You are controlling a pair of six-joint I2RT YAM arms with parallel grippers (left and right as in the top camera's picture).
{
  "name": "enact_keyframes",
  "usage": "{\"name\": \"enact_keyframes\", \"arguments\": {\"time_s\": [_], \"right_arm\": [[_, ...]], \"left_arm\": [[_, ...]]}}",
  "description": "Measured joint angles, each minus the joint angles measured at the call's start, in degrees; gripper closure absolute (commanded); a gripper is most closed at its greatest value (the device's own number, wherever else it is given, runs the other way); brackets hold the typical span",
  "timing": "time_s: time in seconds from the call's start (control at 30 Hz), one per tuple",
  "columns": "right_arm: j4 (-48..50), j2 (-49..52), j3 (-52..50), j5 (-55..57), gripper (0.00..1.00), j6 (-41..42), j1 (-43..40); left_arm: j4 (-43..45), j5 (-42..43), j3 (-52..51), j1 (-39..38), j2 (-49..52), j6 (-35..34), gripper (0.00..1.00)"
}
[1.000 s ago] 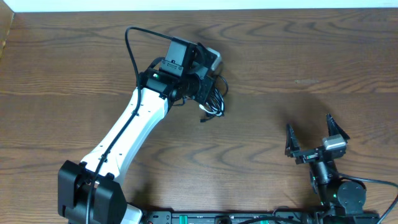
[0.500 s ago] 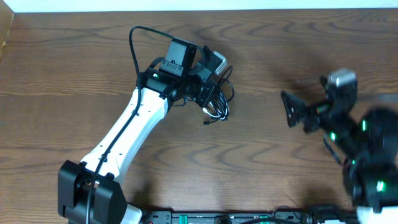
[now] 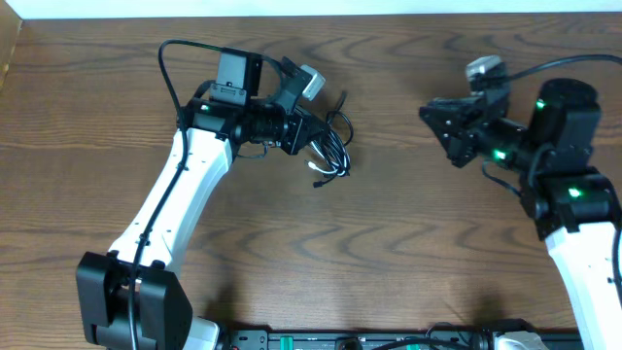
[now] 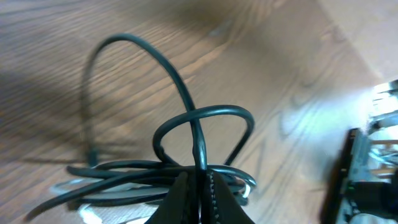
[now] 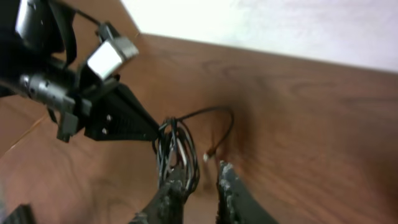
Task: Untangle cables
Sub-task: 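Move the right gripper toward the cable held by the left gripper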
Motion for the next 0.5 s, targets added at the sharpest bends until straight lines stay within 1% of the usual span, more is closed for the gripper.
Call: {"name": "enact_keyframes", "arguments": {"time_s": [0.03, 0.1, 0.27, 0.37, 0.5], "right_arm": [[0.02, 0.68, 0.0, -0.2, 0.55, 0.0, 0.59], [0.0, 2.12, 0.02, -0.61, 0.45, 0.37, 2.05], [0.31, 6.71, 0.04, -1.25, 0.5, 0.81, 5.97], [2.27, 9.92, 0.04, -1.29, 0.54, 1.31, 8.17], [4.5, 13.07, 0.04, -1.4, 0.55, 3.39, 9.73]], "left_arm": [[0.02, 1.16, 0.0, 0.2, 0.0, 0.0, 0.92], [0.02, 3.48, 0.0, 0.39, 0.0, 0.02, 0.93], [-0.17, 7.61, 0.0, 0.33, 0.0, 0.0, 0.93], [-0.92, 9.68, 0.0, 0.33, 0.0, 0.02, 0.93], [-1.62, 11.23, 0.0, 0.33, 0.0, 0.02, 0.93]]}}
